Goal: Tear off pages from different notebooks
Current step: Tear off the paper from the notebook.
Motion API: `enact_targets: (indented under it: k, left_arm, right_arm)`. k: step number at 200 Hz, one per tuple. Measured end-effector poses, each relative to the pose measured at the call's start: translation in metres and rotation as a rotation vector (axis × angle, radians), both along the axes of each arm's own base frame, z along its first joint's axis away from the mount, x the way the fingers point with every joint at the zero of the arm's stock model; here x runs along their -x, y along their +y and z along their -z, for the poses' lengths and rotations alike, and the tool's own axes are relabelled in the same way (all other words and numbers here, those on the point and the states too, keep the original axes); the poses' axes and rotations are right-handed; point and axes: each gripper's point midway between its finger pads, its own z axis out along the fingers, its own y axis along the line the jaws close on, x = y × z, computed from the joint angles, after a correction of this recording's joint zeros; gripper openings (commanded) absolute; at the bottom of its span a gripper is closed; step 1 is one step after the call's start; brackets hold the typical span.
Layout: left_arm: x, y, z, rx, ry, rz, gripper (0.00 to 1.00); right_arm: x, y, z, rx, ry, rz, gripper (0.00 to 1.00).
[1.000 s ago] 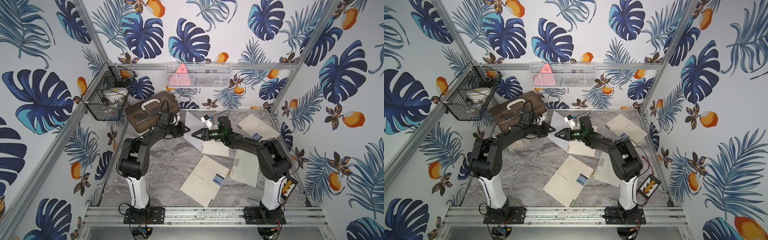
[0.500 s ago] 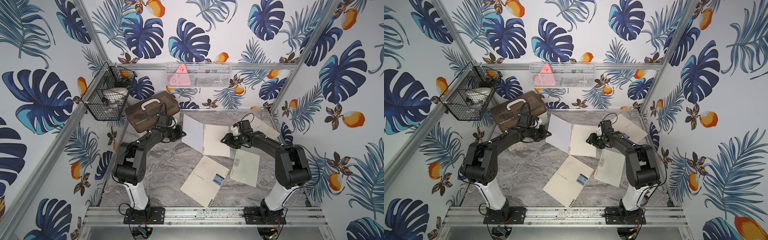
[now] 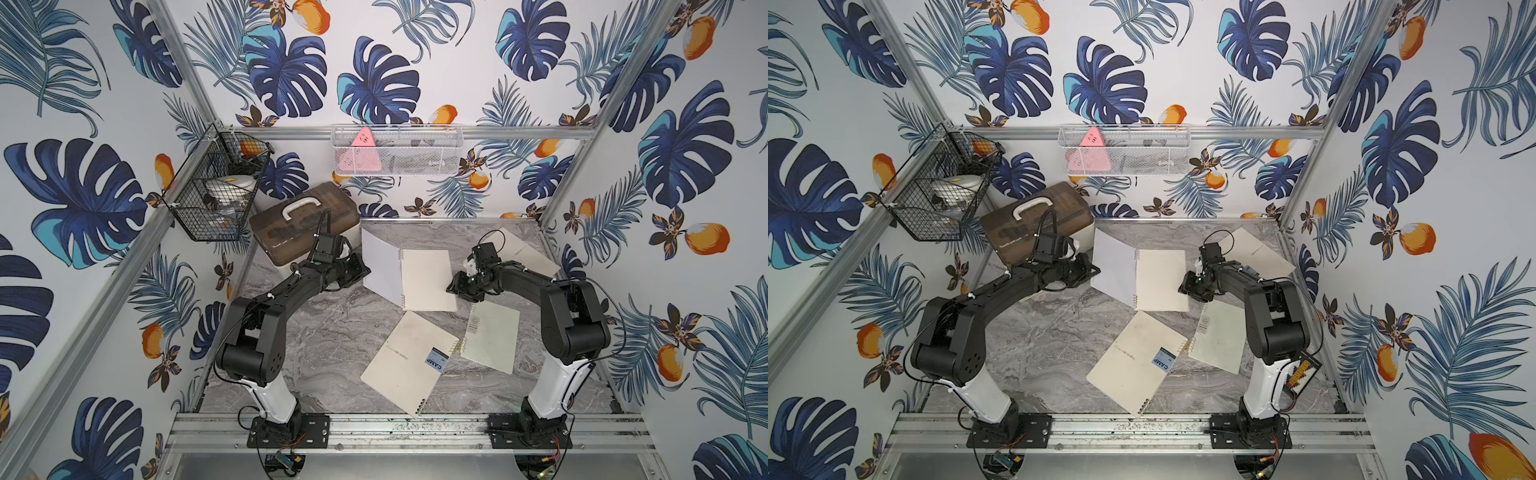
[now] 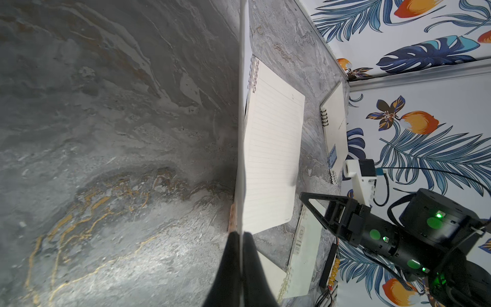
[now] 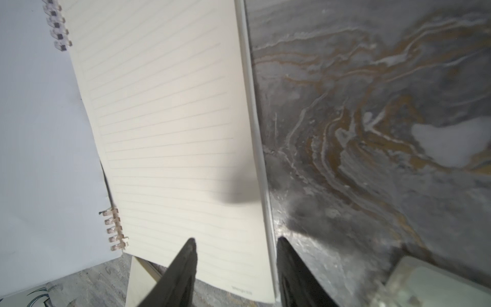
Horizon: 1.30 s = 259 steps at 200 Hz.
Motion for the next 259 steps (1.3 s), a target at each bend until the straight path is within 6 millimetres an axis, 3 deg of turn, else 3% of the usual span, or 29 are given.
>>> enact_targets:
  k: [67, 123, 192, 259]
  left_arm:
    - [-0.001, -0.002, 0.001, 0.005, -0.011, -0.006, 0.00]
    - [0.000, -0.002, 0.003, 0.010, -0.001, -0.012, 0.00]
    - [-0.001, -0.002, 0.004, 0.010, -0.001, -0.012, 0.00]
    - [-0.004, -0.004, 0.003, 0.018, -0.010, -0.007, 0.00]
  right_arm:
    - [-0.010, 0.007, 0.003, -0.028, -0.002, -0.011, 0.49]
    - [-0.009, -0.001, 0.005, 0.015, 0.000, 0.006, 0.51]
    - [-0.004, -0.001, 0.009, 0.012, 0.011, 0.004, 0.41]
    - [-0.012, 0.013, -0.010, 0.023, -0.047, -0.034, 0.40]
